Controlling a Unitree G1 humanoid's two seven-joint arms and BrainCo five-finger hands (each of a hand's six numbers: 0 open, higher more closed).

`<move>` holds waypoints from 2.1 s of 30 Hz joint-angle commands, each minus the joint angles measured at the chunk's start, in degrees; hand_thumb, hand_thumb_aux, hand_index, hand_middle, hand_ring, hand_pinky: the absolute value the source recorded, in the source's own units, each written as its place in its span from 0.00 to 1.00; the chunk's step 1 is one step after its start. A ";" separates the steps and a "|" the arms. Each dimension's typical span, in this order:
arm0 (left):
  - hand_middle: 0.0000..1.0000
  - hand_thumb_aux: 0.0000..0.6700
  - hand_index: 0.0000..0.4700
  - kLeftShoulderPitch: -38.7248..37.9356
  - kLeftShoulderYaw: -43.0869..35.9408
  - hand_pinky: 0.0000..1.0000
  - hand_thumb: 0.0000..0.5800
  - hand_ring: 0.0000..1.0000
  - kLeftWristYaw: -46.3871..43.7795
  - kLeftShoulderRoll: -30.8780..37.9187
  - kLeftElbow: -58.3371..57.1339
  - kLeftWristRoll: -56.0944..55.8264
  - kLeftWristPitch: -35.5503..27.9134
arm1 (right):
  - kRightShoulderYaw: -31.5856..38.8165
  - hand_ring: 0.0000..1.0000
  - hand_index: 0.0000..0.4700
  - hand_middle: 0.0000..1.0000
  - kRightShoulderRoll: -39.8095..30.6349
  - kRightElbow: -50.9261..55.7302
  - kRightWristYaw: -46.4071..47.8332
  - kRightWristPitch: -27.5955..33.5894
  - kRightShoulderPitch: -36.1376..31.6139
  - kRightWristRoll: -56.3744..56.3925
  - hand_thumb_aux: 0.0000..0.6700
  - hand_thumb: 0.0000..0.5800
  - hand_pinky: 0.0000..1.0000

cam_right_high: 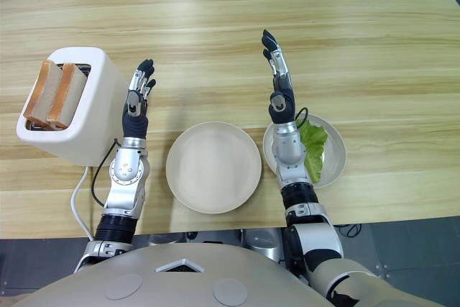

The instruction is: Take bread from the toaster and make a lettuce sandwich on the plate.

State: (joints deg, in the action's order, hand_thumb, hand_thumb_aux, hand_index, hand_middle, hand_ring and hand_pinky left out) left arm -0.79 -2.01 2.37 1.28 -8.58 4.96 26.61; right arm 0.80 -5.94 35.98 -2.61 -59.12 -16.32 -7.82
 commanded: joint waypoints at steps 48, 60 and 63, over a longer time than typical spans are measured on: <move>0.00 0.00 0.00 -14.46 29.38 0.00 0.00 0.00 -4.10 31.53 11.52 21.62 -15.63 | 0.70 0.00 0.00 0.00 2.00 3.12 -0.62 0.07 -0.77 -1.45 0.00 0.00 0.00; 0.00 1.00 0.98 -14.57 27.13 0.00 1.00 0.00 -5.39 32.32 10.95 19.37 -18.14 | 0.66 0.00 0.00 0.00 1.79 2.85 -1.10 0.02 -0.49 -2.16 0.00 0.00 0.00; 0.00 1.00 0.98 -14.55 26.60 0.00 1.00 0.00 -5.40 32.30 11.11 19.01 -18.32 | 0.64 0.00 0.00 0.00 1.76 2.57 -1.22 0.09 -0.30 -2.34 0.00 0.00 0.00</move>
State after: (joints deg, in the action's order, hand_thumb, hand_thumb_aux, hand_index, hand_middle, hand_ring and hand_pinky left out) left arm -14.66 25.72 -2.07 33.23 3.24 24.10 9.30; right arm 1.36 -4.19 38.42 -3.74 -59.33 -17.11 -10.08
